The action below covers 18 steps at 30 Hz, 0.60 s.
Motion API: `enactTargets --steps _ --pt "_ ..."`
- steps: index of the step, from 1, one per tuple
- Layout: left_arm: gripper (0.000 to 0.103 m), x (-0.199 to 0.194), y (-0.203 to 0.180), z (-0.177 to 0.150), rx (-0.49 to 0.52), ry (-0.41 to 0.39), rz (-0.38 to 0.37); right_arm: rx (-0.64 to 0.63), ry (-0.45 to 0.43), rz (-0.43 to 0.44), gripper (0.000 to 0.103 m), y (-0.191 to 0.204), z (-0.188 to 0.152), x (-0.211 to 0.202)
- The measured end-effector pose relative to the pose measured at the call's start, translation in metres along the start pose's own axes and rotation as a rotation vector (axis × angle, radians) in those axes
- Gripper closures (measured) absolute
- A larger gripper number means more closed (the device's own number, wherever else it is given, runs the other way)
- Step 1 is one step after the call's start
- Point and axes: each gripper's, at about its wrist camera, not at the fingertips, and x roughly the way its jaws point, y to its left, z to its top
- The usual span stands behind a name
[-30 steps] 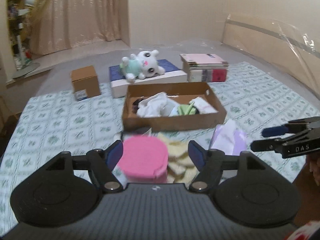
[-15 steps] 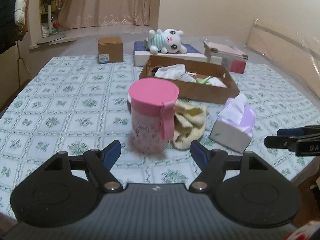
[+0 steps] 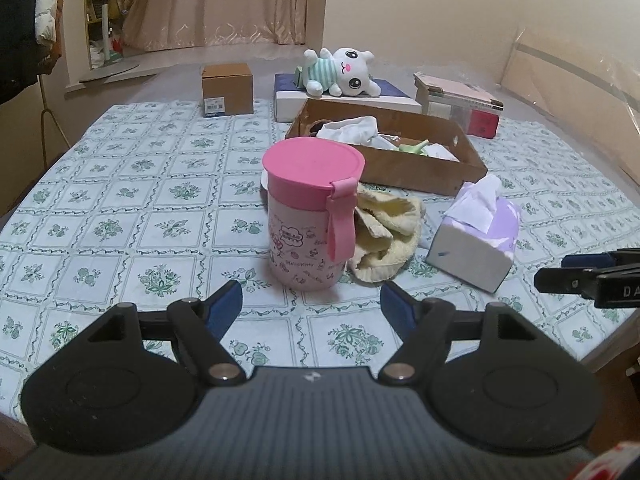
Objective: Organize soft objects
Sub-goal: 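Move both tools back toward the pink cup and yellow towel, then grasp the yellow towel with the right tool and lift it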
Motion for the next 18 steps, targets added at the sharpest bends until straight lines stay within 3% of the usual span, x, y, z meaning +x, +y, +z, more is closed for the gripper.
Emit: enactTargets --steps 6,9,13,18 --pt "0.030 0.007 0.014 0.004 0.034 -0.012 -0.019 -0.090 0.017 0.012 0.033 0.003 0.009 0.014" --pt "0.030 0.015 0.026 0.010 0.080 -0.010 -0.025 -0.201 0.018 0.040 0.032 0.008 0.020 0.025" --pt "0.030 0.031 0.047 0.020 0.162 0.017 -0.033 -0.358 0.022 0.076 0.020 0.013 0.039 0.047" --pt "0.029 0.058 0.078 0.040 0.269 0.048 -0.063 -0.623 0.058 0.145 0.019 0.027 0.055 0.081"
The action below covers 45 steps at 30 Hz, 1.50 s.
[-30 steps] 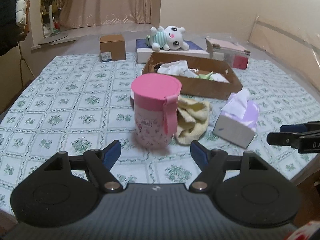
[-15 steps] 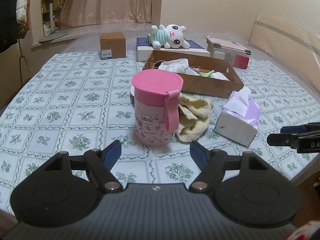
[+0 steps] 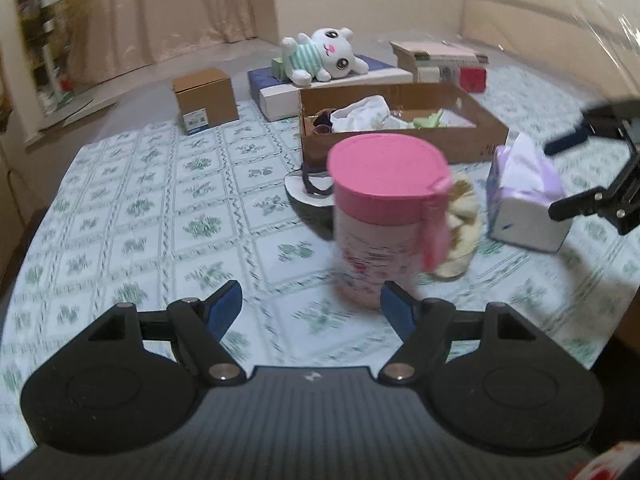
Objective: Organize soft objects
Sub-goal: 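Grasp the yellow towel with the right tool and lift it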
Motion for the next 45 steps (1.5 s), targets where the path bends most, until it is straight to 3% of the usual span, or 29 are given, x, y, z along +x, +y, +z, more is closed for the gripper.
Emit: enactTargets --steps 4,8,13,21,27,30,33,37,45 --pt "0.029 0.016 0.024 0.014 0.123 -0.016 -0.031 -0.300 0.047 0.054 0.018 0.007 0.010 0.029" --pt "0.029 0.035 0.044 0.029 0.163 -0.007 -0.052 -0.544 0.083 0.061 0.018 0.017 0.008 0.056" --pt "0.029 0.058 0.059 0.040 0.202 0.026 -0.087 -0.676 0.133 0.082 0.016 0.025 0.002 0.089" --pt "0.029 0.084 0.057 0.040 0.374 0.084 -0.164 -0.849 0.178 0.043 0.016 0.037 -0.003 0.127" --pt "0.029 0.095 0.054 0.035 0.486 0.130 -0.193 -0.831 0.214 0.060 0.020 0.031 0.001 0.143" --pt "0.029 0.098 0.051 0.033 0.535 0.144 -0.196 -0.802 0.219 0.047 0.061 0.027 0.007 0.148" --pt "0.029 0.099 0.049 0.033 0.574 0.156 -0.207 -0.751 0.212 0.030 0.077 0.019 0.015 0.142" --pt "0.029 0.099 0.049 0.038 0.627 0.153 -0.216 -0.652 0.191 -0.002 0.084 -0.004 0.028 0.124" --pt "0.029 0.113 0.057 0.064 0.680 0.120 -0.201 -0.465 0.138 -0.127 0.085 -0.050 0.049 0.090"
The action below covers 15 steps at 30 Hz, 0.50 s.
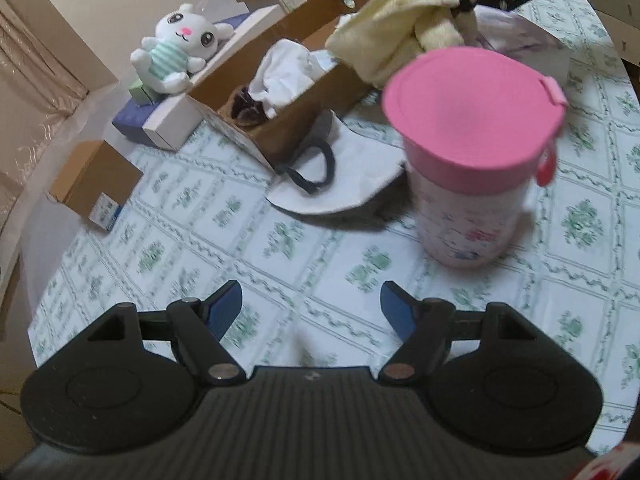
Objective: Organize soft objects
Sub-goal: 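Grasp the yellow towel with the right tool and lift it, then grasp the grey face mask with the left tool while the right tool holds the towel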
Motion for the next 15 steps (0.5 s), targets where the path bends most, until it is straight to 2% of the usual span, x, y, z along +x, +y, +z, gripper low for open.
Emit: enactTargets --steps 4,10,15 --pt "0.029 0.011 0.008 0.004 0.058 -0.036 0.002 0.086 -0.007 0.021 0.085 -0.015 0.000 -0.002" --pt "0.030 0.041 0.016 0.006 0.183 -0.040 -0.024 0.126 -0.012 0.075 0.085 -0.011 -0.001 0.006" --pt "0.032 0.067 0.009 0.006 0.336 -0.064 -0.037 0.173 -0.008 0.111 0.085 -0.011 -0.005 0.019"
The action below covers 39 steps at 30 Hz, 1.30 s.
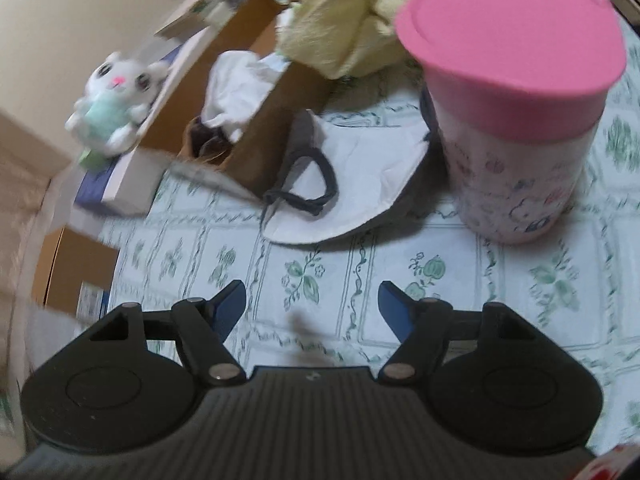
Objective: Organize soft objects
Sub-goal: 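Grasp the grey face mask with the left tool while the right tool holds the towel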
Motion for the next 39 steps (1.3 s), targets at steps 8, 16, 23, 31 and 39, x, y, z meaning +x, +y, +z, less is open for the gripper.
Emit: enactTargets --steps 8,16,23,31,39 --pt "0.041 0.029 0.001 0.013 0.106 -0.054 -0.039 0.053 0.027 0.038 0.085 -0.004 0.003 0.012" --pt "0.047 0.038 0.006 0.024 0.168 -0.074 -0.087 0.075 0.038 0.054 0.085 -0.005 0.005 0.016" --pt "0.061 0.044 0.005 0.033 0.213 -0.082 -0.135 0.091 0.053 0.060 0.085 -0.005 0.002 0.021" --pt "0.086 0.049 0.004 0.037 0.178 -0.082 -0.184 0.116 0.057 0.066 0.085 -0.005 0.001 0.023" --pt "0.099 0.040 0.009 0.033 0.091 -0.056 -0.137 0.120 0.059 0.058 0.085 -0.004 0.000 0.020"
